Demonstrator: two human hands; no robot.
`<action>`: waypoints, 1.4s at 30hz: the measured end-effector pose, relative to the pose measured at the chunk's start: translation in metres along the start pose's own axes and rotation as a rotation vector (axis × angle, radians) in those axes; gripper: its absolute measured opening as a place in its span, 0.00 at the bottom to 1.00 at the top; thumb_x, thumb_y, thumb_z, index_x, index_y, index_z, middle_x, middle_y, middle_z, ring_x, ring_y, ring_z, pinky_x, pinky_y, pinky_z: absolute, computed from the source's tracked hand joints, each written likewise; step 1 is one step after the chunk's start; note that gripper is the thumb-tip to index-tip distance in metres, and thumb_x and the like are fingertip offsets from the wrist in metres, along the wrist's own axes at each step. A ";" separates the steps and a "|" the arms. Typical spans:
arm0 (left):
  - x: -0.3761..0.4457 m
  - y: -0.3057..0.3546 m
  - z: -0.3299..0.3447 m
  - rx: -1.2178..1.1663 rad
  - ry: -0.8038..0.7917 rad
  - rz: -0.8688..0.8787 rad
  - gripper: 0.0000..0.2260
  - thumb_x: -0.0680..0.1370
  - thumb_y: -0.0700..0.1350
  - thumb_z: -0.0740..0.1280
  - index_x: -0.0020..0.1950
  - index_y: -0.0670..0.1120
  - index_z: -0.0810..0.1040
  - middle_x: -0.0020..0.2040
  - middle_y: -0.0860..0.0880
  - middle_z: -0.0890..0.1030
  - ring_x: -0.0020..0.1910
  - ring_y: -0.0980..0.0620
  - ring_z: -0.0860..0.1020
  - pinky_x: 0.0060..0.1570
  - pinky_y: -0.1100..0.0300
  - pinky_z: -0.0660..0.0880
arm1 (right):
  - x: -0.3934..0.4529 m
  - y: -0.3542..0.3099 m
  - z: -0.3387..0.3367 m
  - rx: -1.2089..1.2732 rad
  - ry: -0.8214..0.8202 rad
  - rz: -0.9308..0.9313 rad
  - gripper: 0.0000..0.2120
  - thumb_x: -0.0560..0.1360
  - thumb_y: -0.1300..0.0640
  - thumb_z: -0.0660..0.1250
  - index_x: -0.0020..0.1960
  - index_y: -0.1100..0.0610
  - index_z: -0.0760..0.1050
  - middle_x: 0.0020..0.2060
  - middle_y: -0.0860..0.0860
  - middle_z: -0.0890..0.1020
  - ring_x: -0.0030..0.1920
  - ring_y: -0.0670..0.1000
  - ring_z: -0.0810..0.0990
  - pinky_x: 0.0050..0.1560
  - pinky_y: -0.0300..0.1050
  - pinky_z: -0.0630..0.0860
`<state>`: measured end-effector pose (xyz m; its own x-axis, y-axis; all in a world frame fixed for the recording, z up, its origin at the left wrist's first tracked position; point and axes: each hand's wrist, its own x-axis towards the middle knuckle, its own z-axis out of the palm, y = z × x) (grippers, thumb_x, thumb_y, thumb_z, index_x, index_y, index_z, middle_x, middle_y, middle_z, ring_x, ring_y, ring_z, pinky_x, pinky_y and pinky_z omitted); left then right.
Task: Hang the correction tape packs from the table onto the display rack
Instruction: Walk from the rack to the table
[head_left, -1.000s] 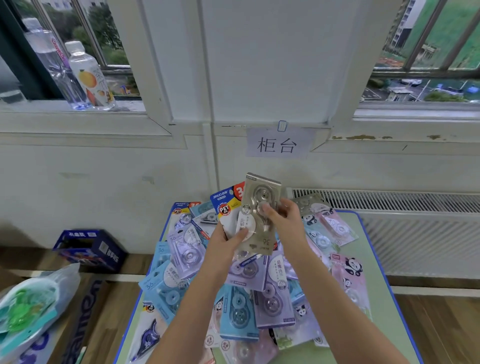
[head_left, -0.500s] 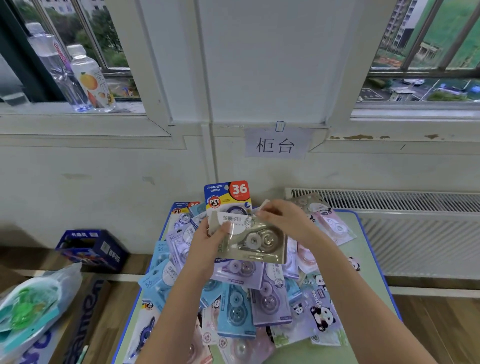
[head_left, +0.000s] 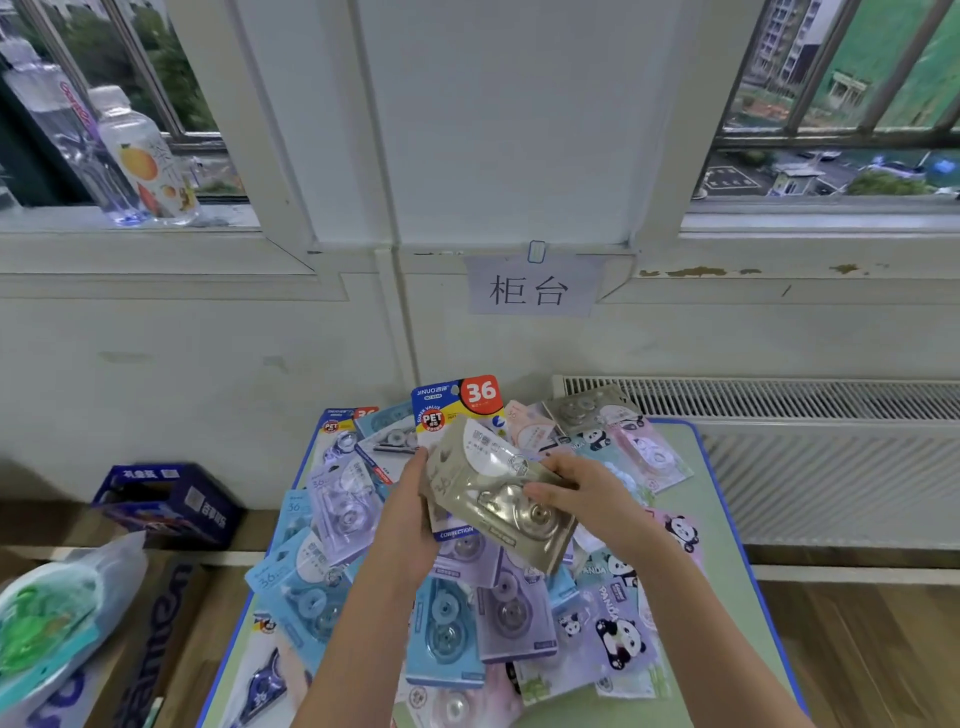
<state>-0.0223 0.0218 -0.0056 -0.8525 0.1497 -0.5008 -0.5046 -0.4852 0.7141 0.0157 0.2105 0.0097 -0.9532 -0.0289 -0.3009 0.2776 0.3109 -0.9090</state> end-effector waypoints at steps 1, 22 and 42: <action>0.001 -0.001 0.001 -0.007 -0.004 -0.016 0.12 0.83 0.50 0.57 0.50 0.49 0.79 0.42 0.48 0.82 0.38 0.52 0.79 0.39 0.57 0.76 | -0.003 0.001 -0.001 0.054 0.020 -0.002 0.04 0.74 0.58 0.70 0.43 0.55 0.76 0.34 0.48 0.79 0.36 0.47 0.77 0.40 0.41 0.72; -0.083 -0.002 0.066 0.685 -0.438 0.606 0.13 0.83 0.48 0.57 0.39 0.50 0.73 0.37 0.51 0.74 0.35 0.62 0.71 0.42 0.61 0.68 | -0.171 -0.003 0.032 0.821 1.212 -0.266 0.09 0.80 0.64 0.59 0.46 0.57 0.77 0.33 0.47 0.83 0.33 0.44 0.81 0.34 0.37 0.78; -0.439 -0.241 0.194 0.536 -1.480 0.251 0.16 0.82 0.50 0.58 0.37 0.45 0.70 0.34 0.44 0.77 0.36 0.48 0.75 0.35 0.55 0.69 | -0.599 0.033 0.079 0.580 2.318 -0.384 0.08 0.79 0.61 0.61 0.52 0.54 0.79 0.46 0.49 0.85 0.46 0.46 0.83 0.44 0.37 0.80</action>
<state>0.4469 0.2397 0.1371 -0.1309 0.9387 0.3188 -0.0524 -0.3277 0.9433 0.6058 0.1626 0.1369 0.6187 0.7753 0.1272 -0.2586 0.3538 -0.8989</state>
